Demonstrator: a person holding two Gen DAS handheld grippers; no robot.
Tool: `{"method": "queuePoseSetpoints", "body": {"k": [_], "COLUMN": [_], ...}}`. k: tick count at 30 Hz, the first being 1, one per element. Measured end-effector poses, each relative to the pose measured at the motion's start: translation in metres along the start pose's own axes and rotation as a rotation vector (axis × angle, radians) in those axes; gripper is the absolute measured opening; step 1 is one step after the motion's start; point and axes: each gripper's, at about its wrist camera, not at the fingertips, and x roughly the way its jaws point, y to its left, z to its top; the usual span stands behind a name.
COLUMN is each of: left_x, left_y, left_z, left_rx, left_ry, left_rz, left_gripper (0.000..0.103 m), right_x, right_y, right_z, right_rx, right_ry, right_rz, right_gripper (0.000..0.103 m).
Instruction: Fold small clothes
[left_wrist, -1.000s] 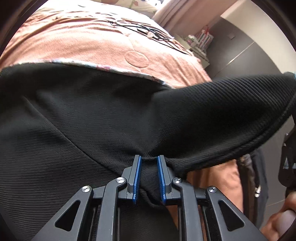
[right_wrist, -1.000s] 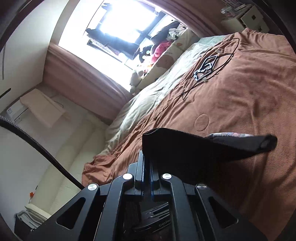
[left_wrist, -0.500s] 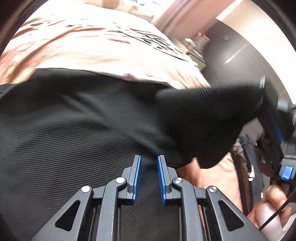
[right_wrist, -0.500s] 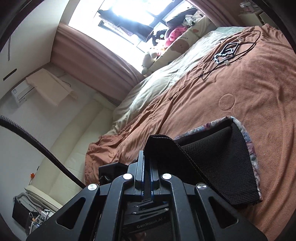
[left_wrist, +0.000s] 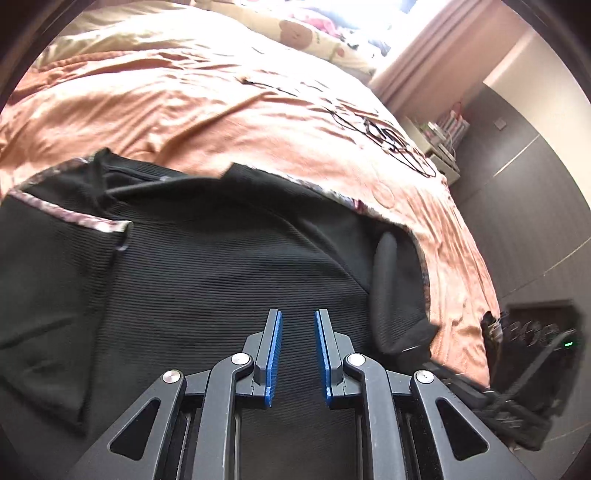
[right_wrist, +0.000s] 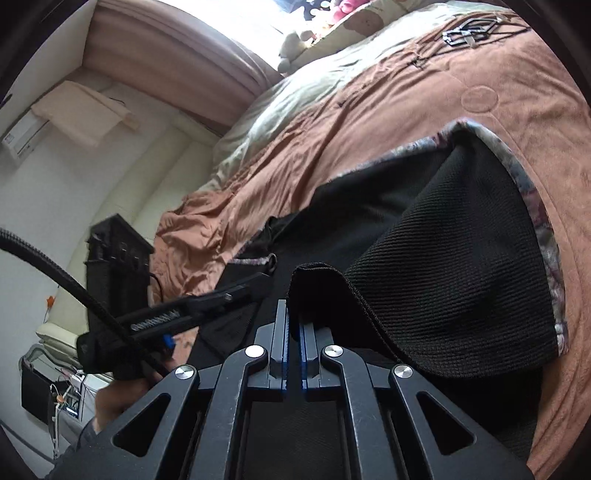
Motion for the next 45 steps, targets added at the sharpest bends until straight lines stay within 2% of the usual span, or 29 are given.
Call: {"method": "queuePoseSetpoints", "body": {"k": [2, 3, 4, 6, 10, 13, 19, 21, 22, 26, 27, 28, 30, 33, 38, 45], "left_x": [-0.01, -0.013, -0.017, -0.025, -0.03, -0.028, -0.004, 0.005, 0.013, 0.042, 0.049, 0.054, 0.068, 0.083, 0.098, 0.13], "left_y": [0.003, 0.003, 0.002, 0.0, -0.011, -0.023, -0.053, -0.062, -0.069, -0.093, -0.099, -0.102, -0.111, -0.124, -0.152, -0.175], "left_z": [0.001, 0.0, 0.0, -0.001, -0.004, -0.006, -0.014, -0.018, -0.022, -0.036, -0.039, -0.042, -0.046, -0.05, -0.056, -0.065], "left_rx": [-0.004, -0.005, -0.003, 0.008, 0.032, 0.057, 0.096, 0.112, 0.128, 0.194, 0.207, 0.214, 0.222, 0.232, 0.301, 0.364], "left_ry": [-0.007, -0.01, -0.013, -0.017, -0.016, -0.009, 0.034, 0.05, 0.062, 0.106, 0.111, 0.116, 0.132, 0.141, 0.147, 0.209], "left_rz": [0.003, 0.005, 0.005, 0.005, 0.002, -0.007, -0.05, -0.069, -0.075, -0.079, -0.08, -0.08, -0.085, -0.095, -0.096, -0.024], "left_gripper": [0.018, 0.018, 0.019, 0.02, 0.02, 0.02, 0.02, 0.022, 0.022, 0.04, 0.043, 0.044, 0.045, 0.045, 0.045, 0.045], "right_x": [0.001, -0.001, -0.005, -0.02, -0.05, -0.08, -0.132, -0.144, -0.15, -0.153, -0.152, -0.149, -0.145, -0.156, -0.172, -0.186], "right_y": [-0.005, -0.007, -0.007, -0.01, -0.02, -0.029, -0.05, -0.053, -0.057, -0.067, -0.07, -0.071, -0.069, -0.073, -0.081, -0.093], "right_z": [0.0, 0.0, 0.0, -0.001, -0.003, -0.004, -0.019, -0.023, -0.02, -0.021, -0.02, -0.021, -0.025, -0.027, -0.03, -0.039], "right_rx": [0.017, 0.024, 0.028, 0.048, 0.094, 0.114, 0.179, 0.19, 0.198, 0.252, 0.267, 0.28, 0.303, 0.325, 0.366, 0.417], "right_ry": [0.023, 0.027, 0.021, -0.027, -0.09, -0.147, -0.253, -0.264, -0.27, -0.252, -0.244, -0.236, -0.234, -0.249, -0.274, -0.302], "right_rz": [-0.043, -0.062, -0.064, -0.067, -0.078, -0.137, -0.158, -0.184, -0.183, -0.186, -0.184, -0.184, -0.189, -0.213, -0.204, -0.193], "right_gripper": [0.004, 0.017, 0.044, 0.078, 0.078, 0.078, 0.078, 0.075, 0.069, 0.056, 0.051, 0.045, 0.04, 0.039, 0.038, 0.038]}}
